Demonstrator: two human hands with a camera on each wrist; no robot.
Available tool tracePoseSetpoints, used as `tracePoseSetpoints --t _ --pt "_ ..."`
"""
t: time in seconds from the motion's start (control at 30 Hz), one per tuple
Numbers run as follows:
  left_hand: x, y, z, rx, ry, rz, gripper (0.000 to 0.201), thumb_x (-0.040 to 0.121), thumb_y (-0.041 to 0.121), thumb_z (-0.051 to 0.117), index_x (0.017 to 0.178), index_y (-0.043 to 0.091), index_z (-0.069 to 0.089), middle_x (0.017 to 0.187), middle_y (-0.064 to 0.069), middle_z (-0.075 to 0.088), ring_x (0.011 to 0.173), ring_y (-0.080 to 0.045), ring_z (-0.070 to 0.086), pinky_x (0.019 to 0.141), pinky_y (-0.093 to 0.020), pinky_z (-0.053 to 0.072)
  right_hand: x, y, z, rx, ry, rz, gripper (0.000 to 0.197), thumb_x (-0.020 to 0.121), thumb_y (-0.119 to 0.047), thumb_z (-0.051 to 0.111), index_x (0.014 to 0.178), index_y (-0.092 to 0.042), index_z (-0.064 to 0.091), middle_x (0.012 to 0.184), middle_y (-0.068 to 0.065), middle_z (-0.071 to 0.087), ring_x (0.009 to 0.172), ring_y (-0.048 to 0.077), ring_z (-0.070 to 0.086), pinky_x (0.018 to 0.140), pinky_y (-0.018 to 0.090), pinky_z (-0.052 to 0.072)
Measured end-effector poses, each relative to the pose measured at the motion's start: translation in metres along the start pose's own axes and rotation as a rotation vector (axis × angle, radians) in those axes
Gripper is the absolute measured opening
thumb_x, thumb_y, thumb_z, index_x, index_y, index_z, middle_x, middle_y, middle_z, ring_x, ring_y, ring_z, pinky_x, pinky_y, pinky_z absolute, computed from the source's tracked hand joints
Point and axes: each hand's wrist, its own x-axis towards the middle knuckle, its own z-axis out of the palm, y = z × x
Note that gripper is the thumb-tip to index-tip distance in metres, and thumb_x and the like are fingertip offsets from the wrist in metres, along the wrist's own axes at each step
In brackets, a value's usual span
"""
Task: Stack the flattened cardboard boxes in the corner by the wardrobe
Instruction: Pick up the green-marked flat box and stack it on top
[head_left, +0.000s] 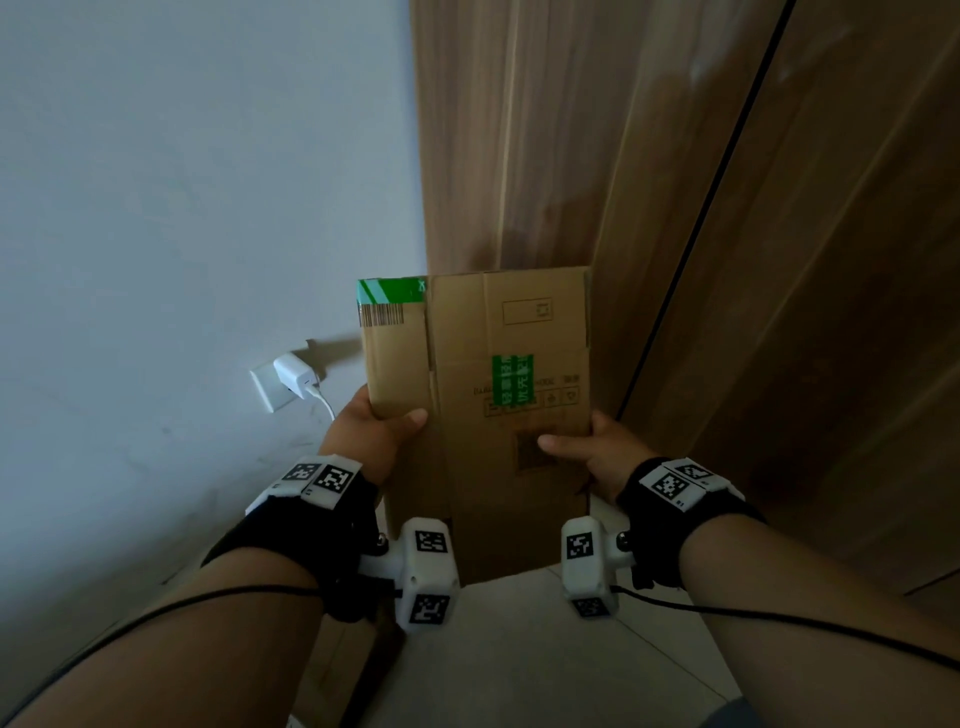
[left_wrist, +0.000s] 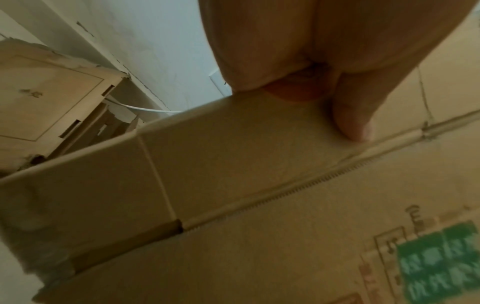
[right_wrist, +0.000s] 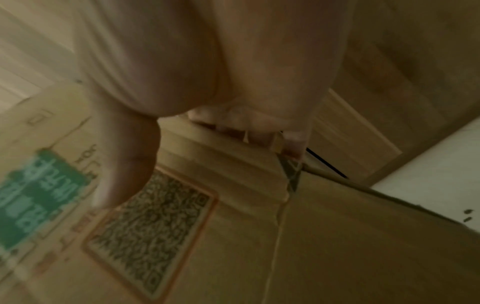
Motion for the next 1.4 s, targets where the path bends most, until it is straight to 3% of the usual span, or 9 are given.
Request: tracePoseSetpoints --t 0.17,0.43,0.6,0.73,0.83,1.1,1.2,1.27,1.4 --pt "0.007 -0.005 -0.004 -0.079 -0.020 0.012 0.046 0.078 0.013 0.067 0.121 0.020 0.053 0.117 -0.013 0.065 0.108 -0.035 0.061 0.098 -0.055 0.046 -0.001 -0.006 0.003 0.066 -0.071 -0.012 0.022 0.081 0.004 0.062 0.094 -0.014 0.064 0.093 0.009 0.068 0.090 0.026 0.063 0.089 0.045 0.051" --pt "0.012 -0.005 -0.001 0.022 0.055 -0.018 0.081 0.073 0.029 0.072 0.142 0.025 0.029 0.122 -0.006 0.057 0.114 -0.033 0.056 0.100 -0.053 0.045 0.006 -0.007 0.001 0.065 -0.023 0.000 0.039 0.084 0.003 0.060 0.122 -0.001 0.056 0.103 0.016 0.066 0.096 0.031 0.062 0.081 0.040 0.052" --pt "0.017 -0.009 -0.005 -0.074 0.017 -0.115 0.015 0.078 0.022 0.068 0.091 0.017 0.062 0.114 -0.014 0.067 0.105 -0.034 0.063 0.097 -0.053 0.048 0.012 -0.006 0.002 0.028 -0.015 -0.014 0.030 0.081 0.000 0.063 0.110 -0.007 0.062 0.098 0.011 0.068 0.102 0.032 0.062 0.095 0.050 0.049" --pt "0.024 -0.013 -0.005 -0.191 0.073 -0.092 0.009 0.082 0.016 0.064 0.088 0.019 0.059 0.112 -0.015 0.067 0.104 -0.035 0.063 0.095 -0.053 0.049 0.021 -0.001 0.004 0.037 0.037 -0.035 0.028 0.075 -0.015 0.073 0.100 -0.023 0.064 0.110 0.011 0.070 0.107 0.032 0.064 0.098 0.053 0.048" --pt "0.036 -0.018 -0.006 -0.249 0.145 -0.081 0.009 0.078 0.021 0.067 0.083 0.020 0.060 0.112 -0.017 0.068 0.105 -0.037 0.064 0.094 -0.054 0.049 0.028 0.006 -0.001 -0.001 0.147 -0.007 0.043 0.074 -0.025 0.075 0.112 -0.018 0.057 0.120 0.007 0.062 0.109 0.031 0.060 0.099 0.050 0.047" --pt "0.055 -0.020 -0.009 -0.273 0.232 -0.119 0.040 0.073 0.035 0.067 0.111 0.024 0.058 0.114 -0.009 0.067 0.102 -0.033 0.063 0.095 -0.051 0.050 0.037 0.025 0.002 0.139 0.158 0.153 0.058 0.081 -0.018 0.069 0.133 -0.017 0.042 0.129 0.007 0.054 0.116 0.029 0.052 0.094 0.043 0.044" --pt "0.060 -0.022 -0.004 -0.257 0.261 -0.133 0.030 0.080 0.035 0.063 0.108 0.025 0.055 0.095 -0.007 0.066 0.080 -0.030 0.063 0.089 -0.049 0.053 0.039 0.030 0.008 0.253 0.222 0.149 0.049 0.084 -0.010 0.065 0.127 -0.015 0.043 0.114 0.009 0.058 0.098 0.029 0.060 0.082 0.041 0.047" --pt "0.067 -0.026 0.001 -0.270 0.274 -0.148 0.043 0.077 0.038 0.063 0.116 0.022 0.056 0.100 -0.008 0.067 0.084 -0.030 0.063 0.092 -0.048 0.051 0.039 0.035 0.012 0.250 0.169 0.200 0.039 0.085 -0.012 0.064 0.122 -0.016 0.049 0.097 0.005 0.062 0.082 0.023 0.061 0.076 0.037 0.047" --pt "0.081 -0.034 0.014 -0.205 0.259 -0.199 0.044 0.089 0.036 0.054 0.128 0.017 0.049 0.104 -0.003 0.062 0.088 -0.029 0.060 0.084 -0.035 0.049 0.041 0.046 0.025 0.304 0.075 0.288 0.029 0.087 -0.010 0.061 0.116 -0.013 0.053 0.110 0.008 0.060 0.095 0.026 0.060 0.075 0.038 0.050"
